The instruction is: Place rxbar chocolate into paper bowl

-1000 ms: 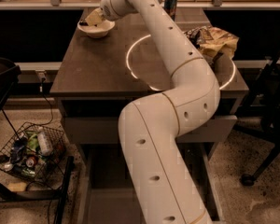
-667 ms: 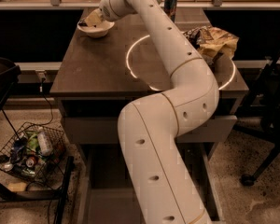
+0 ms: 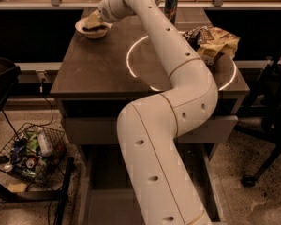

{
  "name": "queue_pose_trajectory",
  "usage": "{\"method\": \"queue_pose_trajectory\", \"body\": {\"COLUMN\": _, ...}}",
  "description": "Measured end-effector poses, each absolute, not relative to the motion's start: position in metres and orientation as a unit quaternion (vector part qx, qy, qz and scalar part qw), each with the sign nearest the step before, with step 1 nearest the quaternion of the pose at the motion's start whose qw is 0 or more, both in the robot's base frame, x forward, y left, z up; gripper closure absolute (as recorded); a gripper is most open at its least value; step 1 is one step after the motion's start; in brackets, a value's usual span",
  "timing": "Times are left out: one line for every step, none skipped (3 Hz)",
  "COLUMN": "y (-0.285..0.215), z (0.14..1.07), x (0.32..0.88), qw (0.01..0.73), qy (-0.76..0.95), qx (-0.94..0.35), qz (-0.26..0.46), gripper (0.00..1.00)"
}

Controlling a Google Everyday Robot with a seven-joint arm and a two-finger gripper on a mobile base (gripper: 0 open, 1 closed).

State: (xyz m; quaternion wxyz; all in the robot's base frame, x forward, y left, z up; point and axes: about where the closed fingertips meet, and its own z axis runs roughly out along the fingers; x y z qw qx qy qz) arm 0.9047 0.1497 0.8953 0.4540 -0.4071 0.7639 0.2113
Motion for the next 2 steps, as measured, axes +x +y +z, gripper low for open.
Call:
{"method": "queue_pose_trajectory", "body": {"y": 0.1526, "z": 0.8918, "x": 0.9048, "qw": 0.452, "qy": 0.764, "qx": -0.408, "qz": 0.212, "gripper": 0.00}}
{"method": "queue_pose_trajectory", "body": {"y": 0.1526, "z": 0.8918, "x": 0.9048, "qw": 0.452, "qy": 0.764, "qx": -0.408, "qz": 0.212, "gripper": 0.00}}
